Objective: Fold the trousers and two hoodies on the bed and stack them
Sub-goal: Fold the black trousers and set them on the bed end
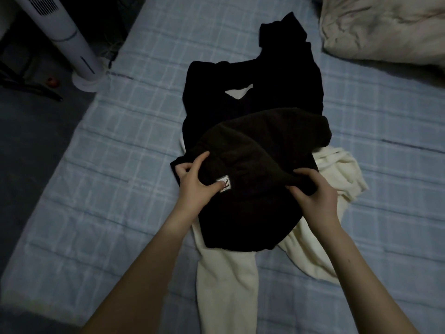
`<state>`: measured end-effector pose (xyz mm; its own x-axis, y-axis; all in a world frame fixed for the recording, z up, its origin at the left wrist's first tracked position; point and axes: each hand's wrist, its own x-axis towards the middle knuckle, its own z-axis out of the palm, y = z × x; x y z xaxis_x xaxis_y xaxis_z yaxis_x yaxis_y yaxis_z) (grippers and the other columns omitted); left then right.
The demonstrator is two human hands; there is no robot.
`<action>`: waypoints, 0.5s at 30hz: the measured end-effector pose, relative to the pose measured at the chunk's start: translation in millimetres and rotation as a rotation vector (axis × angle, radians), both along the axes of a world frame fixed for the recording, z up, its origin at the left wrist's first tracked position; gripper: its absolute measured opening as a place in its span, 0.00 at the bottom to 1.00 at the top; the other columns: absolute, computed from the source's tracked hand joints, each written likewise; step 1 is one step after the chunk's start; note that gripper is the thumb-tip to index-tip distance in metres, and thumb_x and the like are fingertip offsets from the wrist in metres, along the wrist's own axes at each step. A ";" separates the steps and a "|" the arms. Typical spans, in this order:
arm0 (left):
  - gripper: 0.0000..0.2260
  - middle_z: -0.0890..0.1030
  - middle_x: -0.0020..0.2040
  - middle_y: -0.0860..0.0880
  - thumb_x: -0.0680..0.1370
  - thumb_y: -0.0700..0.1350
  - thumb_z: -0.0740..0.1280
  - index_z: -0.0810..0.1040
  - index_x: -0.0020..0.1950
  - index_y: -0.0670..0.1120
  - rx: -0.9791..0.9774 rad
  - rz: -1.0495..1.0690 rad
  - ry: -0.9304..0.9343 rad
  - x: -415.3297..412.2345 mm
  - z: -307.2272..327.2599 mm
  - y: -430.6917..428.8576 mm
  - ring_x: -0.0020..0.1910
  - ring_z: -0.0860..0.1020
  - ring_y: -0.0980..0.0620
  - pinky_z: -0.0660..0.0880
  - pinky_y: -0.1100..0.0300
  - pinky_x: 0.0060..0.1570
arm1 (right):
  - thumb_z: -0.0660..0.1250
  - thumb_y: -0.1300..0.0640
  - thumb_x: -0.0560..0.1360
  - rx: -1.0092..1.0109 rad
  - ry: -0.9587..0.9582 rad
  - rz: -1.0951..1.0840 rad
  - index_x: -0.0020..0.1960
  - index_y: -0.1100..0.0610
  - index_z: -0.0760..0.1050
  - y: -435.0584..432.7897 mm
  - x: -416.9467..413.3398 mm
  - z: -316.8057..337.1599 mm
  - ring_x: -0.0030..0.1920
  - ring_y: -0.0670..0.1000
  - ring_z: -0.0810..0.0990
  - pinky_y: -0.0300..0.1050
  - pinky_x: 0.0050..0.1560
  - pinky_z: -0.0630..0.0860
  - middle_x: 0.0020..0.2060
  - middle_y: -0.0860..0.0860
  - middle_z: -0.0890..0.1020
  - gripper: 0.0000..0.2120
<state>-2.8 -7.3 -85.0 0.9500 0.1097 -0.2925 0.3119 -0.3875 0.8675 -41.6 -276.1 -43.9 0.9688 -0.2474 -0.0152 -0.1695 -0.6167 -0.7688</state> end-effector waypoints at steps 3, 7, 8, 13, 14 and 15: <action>0.40 0.59 0.64 0.52 0.65 0.47 0.81 0.65 0.72 0.64 -0.053 0.061 0.045 -7.1 14.9 9.6 0.55 0.68 0.67 0.67 0.80 0.51 | 0.77 0.57 0.70 0.044 0.014 -0.017 0.63 0.49 0.79 1.8 -2.3 16.5 0.55 0.33 0.76 0.26 0.56 0.70 0.54 0.40 0.80 0.22; 0.40 0.73 0.69 0.51 0.67 0.40 0.80 0.67 0.73 0.60 -0.300 0.060 0.094 -22.6 45.4 19.1 0.66 0.74 0.55 0.73 0.53 0.67 | 0.79 0.54 0.69 0.080 -0.017 0.003 0.60 0.48 0.81 9.8 -12.2 42.5 0.52 0.30 0.76 0.23 0.54 0.68 0.50 0.41 0.81 0.20; 0.39 0.74 0.68 0.52 0.67 0.39 0.79 0.67 0.73 0.59 -0.324 0.046 0.096 -27.5 54.4 20.0 0.66 0.74 0.56 0.73 0.52 0.67 | 0.79 0.54 0.69 0.092 -0.022 0.007 0.58 0.49 0.82 11.6 -16.3 49.9 0.52 0.31 0.76 0.23 0.53 0.68 0.49 0.42 0.81 0.18; 0.37 0.75 0.65 0.57 0.68 0.35 0.77 0.72 0.70 0.61 -0.365 0.021 0.061 -56.7 104.9 24.6 0.61 0.77 0.63 0.75 0.59 0.62 | 0.79 0.52 0.68 0.170 -0.030 0.021 0.50 0.48 0.85 12.2 -44.6 89.8 0.49 0.38 0.79 0.25 0.49 0.71 0.45 0.45 0.83 0.11; 0.36 0.76 0.64 0.58 0.67 0.35 0.77 0.72 0.69 0.61 -0.382 0.019 0.048 -63.1 116.2 26.4 0.59 0.77 0.64 0.77 0.62 0.59 | 0.79 0.51 0.67 0.178 -0.038 0.024 0.48 0.47 0.85 11.4 -50.9 98.6 0.48 0.40 0.80 0.26 0.49 0.72 0.44 0.45 0.83 0.10; 0.36 0.76 0.64 0.58 0.67 0.34 0.77 0.73 0.69 0.62 -0.396 0.015 0.034 -69.6 127.7 28.2 0.57 0.78 0.65 0.77 0.65 0.56 | 0.80 0.51 0.67 0.184 -0.047 0.028 0.47 0.47 0.85 10.6 -57.3 107.4 0.48 0.41 0.80 0.28 0.49 0.73 0.43 0.44 0.83 0.09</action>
